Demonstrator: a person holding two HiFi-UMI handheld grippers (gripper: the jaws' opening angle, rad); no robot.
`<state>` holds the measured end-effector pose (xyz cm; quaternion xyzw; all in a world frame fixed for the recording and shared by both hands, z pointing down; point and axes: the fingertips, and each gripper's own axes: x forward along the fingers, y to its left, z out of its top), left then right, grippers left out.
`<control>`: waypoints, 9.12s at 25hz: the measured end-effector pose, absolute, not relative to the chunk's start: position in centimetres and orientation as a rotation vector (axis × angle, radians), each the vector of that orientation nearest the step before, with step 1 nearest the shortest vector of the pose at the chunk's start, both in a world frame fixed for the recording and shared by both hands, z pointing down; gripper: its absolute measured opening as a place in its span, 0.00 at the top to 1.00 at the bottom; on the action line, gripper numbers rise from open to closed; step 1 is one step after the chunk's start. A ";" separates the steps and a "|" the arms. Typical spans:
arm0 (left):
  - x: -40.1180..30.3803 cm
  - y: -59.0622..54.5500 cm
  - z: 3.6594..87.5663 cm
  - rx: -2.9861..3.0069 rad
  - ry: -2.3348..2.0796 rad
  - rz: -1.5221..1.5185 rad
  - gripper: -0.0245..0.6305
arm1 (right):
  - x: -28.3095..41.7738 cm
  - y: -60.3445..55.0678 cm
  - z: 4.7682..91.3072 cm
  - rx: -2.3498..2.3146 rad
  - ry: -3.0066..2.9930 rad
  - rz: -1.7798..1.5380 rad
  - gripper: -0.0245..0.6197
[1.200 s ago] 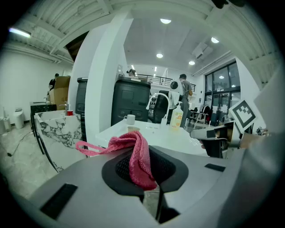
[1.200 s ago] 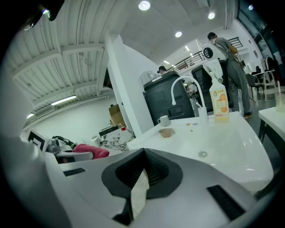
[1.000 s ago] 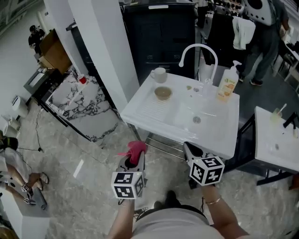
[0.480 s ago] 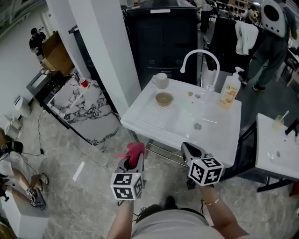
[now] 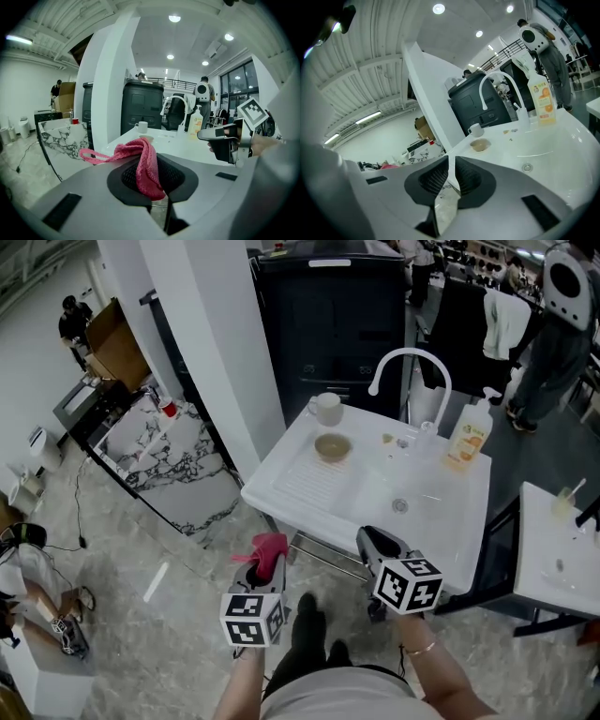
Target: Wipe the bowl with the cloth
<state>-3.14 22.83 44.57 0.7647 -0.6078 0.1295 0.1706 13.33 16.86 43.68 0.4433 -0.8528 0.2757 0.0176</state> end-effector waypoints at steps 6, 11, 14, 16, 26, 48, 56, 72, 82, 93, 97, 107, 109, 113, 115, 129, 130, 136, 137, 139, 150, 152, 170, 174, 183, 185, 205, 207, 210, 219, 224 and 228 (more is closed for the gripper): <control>-4.9 16.7 45.2 2.197 -1.704 0.356 0.89 | 11.5 11.0 44.9 1.366 -2.638 0.950 0.80; -7.3 9.8 44.9 2.226 -1.664 0.355 0.89 | 9.6 4.7 45.4 1.409 -2.591 1.022 0.77; -8.6 5.8 44.9 2.246 -1.634 0.360 0.89 | 8.7 0.9 45.8 1.447 -2.558 1.064 0.76; -9.4 3.4 44.9 2.261 -1.610 0.365 0.89 | 8.1 -1.4 46.0 1.478 -2.536 1.084 0.75; -11.7 -5.4 45.0 2.342 -1.500 0.372 0.89 | 6.9 -9.0 47.0 1.637 -2.430 1.128 0.75; -11.2 -13.4 46.5 2.381 -1.410 0.438 0.89 | 8.3 -17.1 52.6 1.685 -2.220 1.168 0.74; -9.9 -16.6 48.4 2.344 -1.383 0.482 0.89 | 8.9 -20.8 56.4 1.620 -2.143 1.202 0.74; -9.6 -20.5 51.2 2.267 -1.382 0.509 0.89 | 7.3 -24.3 62.5 1.485 -2.014 1.380 0.75; -9.8 -20.3 51.3 2.255 -1.390 0.518 0.89 | 7.8 -24.3 62.6 1.535 -1.956 1.321 0.92; -9.5 -18.6 49.3 2.318 -1.387 0.503 0.89 | 7.4 -22.9 56.9 1.597 -2.029 1.043 0.94; -9.5 -17.8 47.7 2.364 -1.398 0.496 0.89 | 7.2 -21.8 53.5 1.633 -2.084 0.892 0.94; -8.2 -14.8 43.8 2.473 -1.400 0.450 0.89 | 7.4 -18.5 47.6 1.696 -2.149 0.665 0.94; -7.7 -14.2 43.0 2.501 -1.399 0.446 0.89 | 7.7 -17.9 47.2 1.711 -2.146 0.652 0.94; -6.5 -12.9 40.5 2.595 -1.328 0.388 0.89 | 7.8 -17.0 46.3 1.743 -2.143 0.617 0.94; -5.1 -12.0 39.0 2.673 -1.219 0.344 0.89 | 7.6 -16.7 45.8 1.748 -2.147 0.610 0.94; 2.4 -11.2 40.2 2.852 -0.758 0.602 0.89 | 5.9 -15.7 44.4 1.725 -2.168 0.501 0.94; 2.3 -11.6 40.7 2.826 -0.770 0.626 0.89 | 5.9 -15.6 44.4 1.723 -2.170 0.500 0.94; 2.0 -14.0 43.6 2.721 -0.900 0.799 0.89 | 5.8 -16.0 44.7 1.706 -2.182 0.481 0.94; 1.8 -14.4 44.1 2.704 -0.932 0.828 0.89 | 5.7 -16.1 44.9 1.695 -2.180 0.480 0.94; 1.4 -15.3 45.1 2.668 -0.998 0.892 0.89 | 5.4 -16.2 45.4 1.671 -2.171 0.482 0.94; -1.3 -18.0 47.2 2.503 -1.220 0.948 0.89 | 6.5 -18.3 47.2 1.701 -2.115 0.525 0.93; -1.7 -18.0 47.3 2.492 -1.229 0.934 0.89 | 6.6 -18.6 47.4 1.708 -2.115 0.530 0.93; -3.6 -15.5 44.5 2.443 -1.165 0.681 0.89 | 6.9 -19.2 47.6 1.725 -2.094 0.563 0.94; -0.6 -14.5 44.8 2.474 -0.999 0.697 0.89 | 5.3 -18.8 46.5 1.700 -2.145 0.521 0.94; 0.9 -15.0 47.5 2.466 -0.978 0.972 0.89 | 4.2 -17.6 45.7 1.652 -2.200 0.530 0.91; 0.5 -15.3 48.0 2.468 -1.021 1.034 0.89 | 4.6 -17.6 46.1 1.663 -2.187 0.535 0.91; -7.1 -15.4 47.5 2.365 -1.263 0.901 0.89 | 5.3 -18.1 47.7 1.691 -2.158 0.668 0.92; -7.7 -15.3 47.1 2.353 -1.263 0.825 0.89 | 5.4 -18.2 47.7 1.690 -2.166 0.682 0.92; -7.2 -14.8 45.5 2.340 -1.202 0.631 0.89 | 5.3 -18.3 47.4 1.696 -2.192 0.700 0.92; -0.8 -13.1 44.8 2.272 -0.921 0.372 0.89 | 3.9 -18.2 46.2 1.729 -2.284 0.790 0.93; 0.4 -12.3 46.2 2.226 -0.812 0.389 0.89 | 3.8 -18.2 45.9 1.737 -2.296 0.835 0.92; 0.4 -11.7 47.4 2.243 -0.836 0.467 0.89 | 3.7 -17.9 46.4 1.729 -2.282 0.832 0.91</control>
